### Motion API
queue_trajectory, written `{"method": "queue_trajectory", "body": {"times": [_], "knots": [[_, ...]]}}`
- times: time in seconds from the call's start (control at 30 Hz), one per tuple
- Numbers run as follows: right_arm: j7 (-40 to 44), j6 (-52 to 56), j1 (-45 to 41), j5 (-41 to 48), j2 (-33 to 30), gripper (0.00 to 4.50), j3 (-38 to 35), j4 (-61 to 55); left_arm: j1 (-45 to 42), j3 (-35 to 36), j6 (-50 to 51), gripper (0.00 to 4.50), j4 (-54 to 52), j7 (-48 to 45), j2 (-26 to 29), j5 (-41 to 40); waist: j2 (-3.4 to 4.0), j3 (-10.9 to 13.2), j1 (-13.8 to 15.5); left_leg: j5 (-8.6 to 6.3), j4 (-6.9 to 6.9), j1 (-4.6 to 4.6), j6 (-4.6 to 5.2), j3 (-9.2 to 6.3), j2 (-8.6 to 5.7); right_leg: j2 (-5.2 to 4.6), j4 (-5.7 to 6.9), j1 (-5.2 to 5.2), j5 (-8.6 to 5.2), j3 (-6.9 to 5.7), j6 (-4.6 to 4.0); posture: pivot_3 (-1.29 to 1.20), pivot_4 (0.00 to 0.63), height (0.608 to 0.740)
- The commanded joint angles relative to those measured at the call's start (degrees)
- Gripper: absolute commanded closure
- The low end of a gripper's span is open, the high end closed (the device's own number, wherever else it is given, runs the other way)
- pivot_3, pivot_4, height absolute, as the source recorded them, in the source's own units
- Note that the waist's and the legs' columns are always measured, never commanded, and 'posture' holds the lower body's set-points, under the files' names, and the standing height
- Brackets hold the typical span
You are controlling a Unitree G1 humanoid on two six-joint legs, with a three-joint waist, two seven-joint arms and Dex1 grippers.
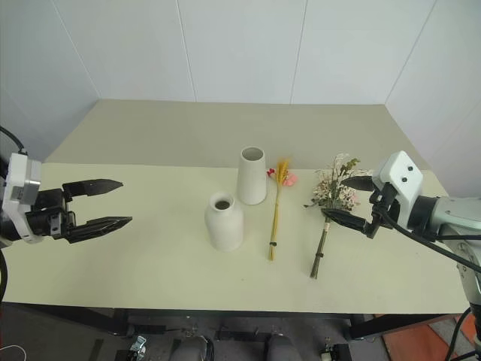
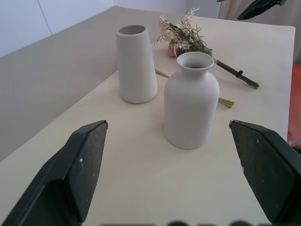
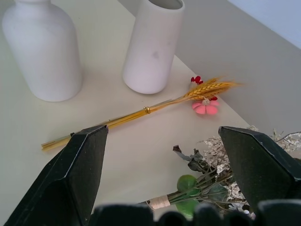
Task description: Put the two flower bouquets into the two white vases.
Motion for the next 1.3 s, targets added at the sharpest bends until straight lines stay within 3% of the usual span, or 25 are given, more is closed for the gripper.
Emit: {"method": "queue_trajectory", "body": {"times": [0.03,0.43,0.57,0.7,0.8,0.9,1.1,1.3], "knots": [[0.1,-0.7,0.1,-0.1,-1.4,0.04,-2.4,-1.1,-1.1,0.7,-1.1,0.00,-0.3,-0.2,0.5,0.0,0.00,0.0,0.0,0.00,0.00,0.00,0.00,0.00,0.00,0.00,0.00,0.00,0.00,0.00,0.00,0.00,0.150,0.740],[-0.3,3.4,0.2,1.2,-2.9,0.04,-1.9,-1.8,-1.5,0.3,-1.3,0.00,0.2,-0.7,0.6,0.0,0.00,0.0,0.0,0.00,0.00,0.00,0.00,0.01,0.01,0.00,0.00,-0.01,0.00,0.01,0.00,0.00,0.150,0.740],[-3.5,12.5,-1.5,3.6,-3.3,0.04,-0.6,-2.3,-1.9,-0.1,-1.5,0.00,0.4,-0.9,0.5,0.2,0.00,0.0,0.0,0.00,0.00,0.00,0.00,0.02,0.01,0.00,0.00,-0.01,0.00,0.01,0.00,0.00,0.150,0.740],[-11.3,30.2,-9.1,3.6,-3.5,0.04,6.3,-1.1,-4.1,-1.5,-2.3,0.00,1.9,-2.0,0.6,0.5,0.00,0.0,-0.1,0.00,0.00,0.00,0.00,0.05,0.02,0.01,0.00,-0.04,0.00,0.04,-0.01,0.00,0.150,0.740],[-16.7,43.5,-17.9,3.2,0.7,0.04,11.3,4.5,-6.9,-2.9,-2.9,0.00,3.4,-2.9,0.2,0.4,0.00,0.0,-0.3,0.00,0.00,-0.02,0.00,0.07,0.05,0.04,-0.01,-0.09,0.02,0.07,-0.05,0.00,0.150,0.740],[-21.2,49.9,-23.4,0.7,4.5,0.04,15.1,9.8,-8.3,-3.9,-3.4,0.00,4.2,-3.5,0.1,0.8,0.00,0.0,-0.2,0.00,-0.02,-0.07,0.00,0.08,0.06,0.06,-0.03,-0.12,0.03,0.09,-0.07,0.00,0.150,0.740],[-27.4,52.2,-29.6,-4.9,10.6,0.04,20.4,20.1,-9.5,-4.7,-4.0,0.00,5.0,-3.8,-0.1,1.4,0.00,0.0,-0.1,0.01,0.01,-0.84,0.01,0.12,0.02,0.06,0.08,-0.97,0.19,0.17,-0.07,0.00,0.150,0.740],[-31.6,49.7,-32.7,-10.3,15.6,0.04,22.4,29.0,-8.7,-4.0,-3.9,0.00,4.6,-3.8,-0.3,1.6,-0.01,0.0,-0.2,0.01,0.02,-0.87,0.01,0.13,0.02,0.06,0.06,-0.96,0.21,0.17,-0.05,0.00,0.150,0.740]]}}
